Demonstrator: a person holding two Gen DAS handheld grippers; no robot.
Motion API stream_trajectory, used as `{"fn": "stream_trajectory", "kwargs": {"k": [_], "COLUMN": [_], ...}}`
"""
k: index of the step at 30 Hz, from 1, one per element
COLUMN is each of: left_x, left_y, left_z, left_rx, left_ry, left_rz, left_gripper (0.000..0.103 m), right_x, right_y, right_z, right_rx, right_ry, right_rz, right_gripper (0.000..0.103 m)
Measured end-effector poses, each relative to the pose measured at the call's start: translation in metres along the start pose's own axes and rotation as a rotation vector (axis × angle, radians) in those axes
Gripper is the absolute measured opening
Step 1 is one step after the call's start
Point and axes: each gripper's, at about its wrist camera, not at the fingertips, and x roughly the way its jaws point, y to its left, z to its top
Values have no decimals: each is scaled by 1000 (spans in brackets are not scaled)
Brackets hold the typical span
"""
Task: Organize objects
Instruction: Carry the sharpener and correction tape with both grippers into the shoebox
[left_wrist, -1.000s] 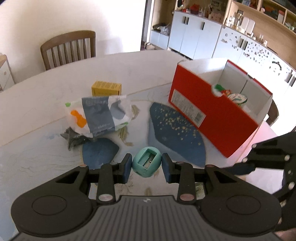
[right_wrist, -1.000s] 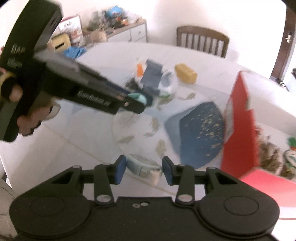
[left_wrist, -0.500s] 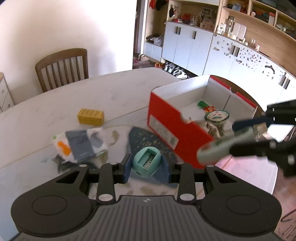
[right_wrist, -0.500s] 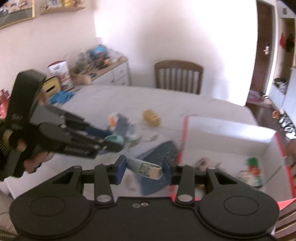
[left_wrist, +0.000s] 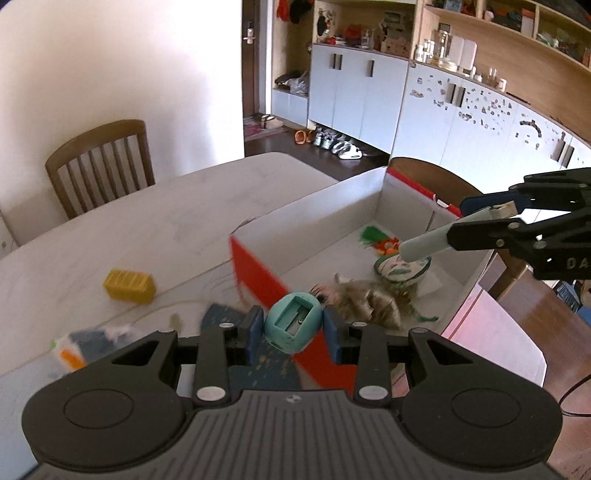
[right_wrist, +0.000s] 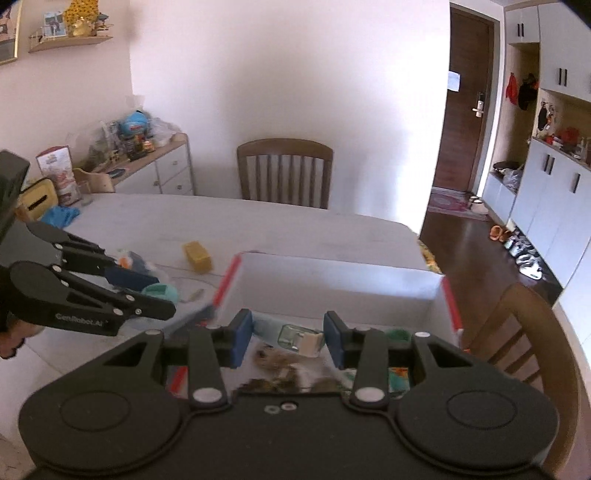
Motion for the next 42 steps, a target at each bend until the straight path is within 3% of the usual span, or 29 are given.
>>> {"fn": "stream_trajectory", "kwargs": {"k": [15, 28, 42], "left_x": [87, 153, 187], "left_y": [-49, -64, -70], "left_z": [48, 55, 55], "left_rx": [73, 88, 84], "left_ry": [80, 191, 304], "left_rz": [49, 110, 111], "left_gripper": [34, 34, 34], "right_x": [48, 91, 100], "right_y": [-57, -79, -89], "right_z": [-14, -30, -38], "right_rx": [-46, -74, -55], "right_ry": [62, 147, 250], "right_rz": [-38, -48, 23], "right_gripper": [41, 41, 41]}}
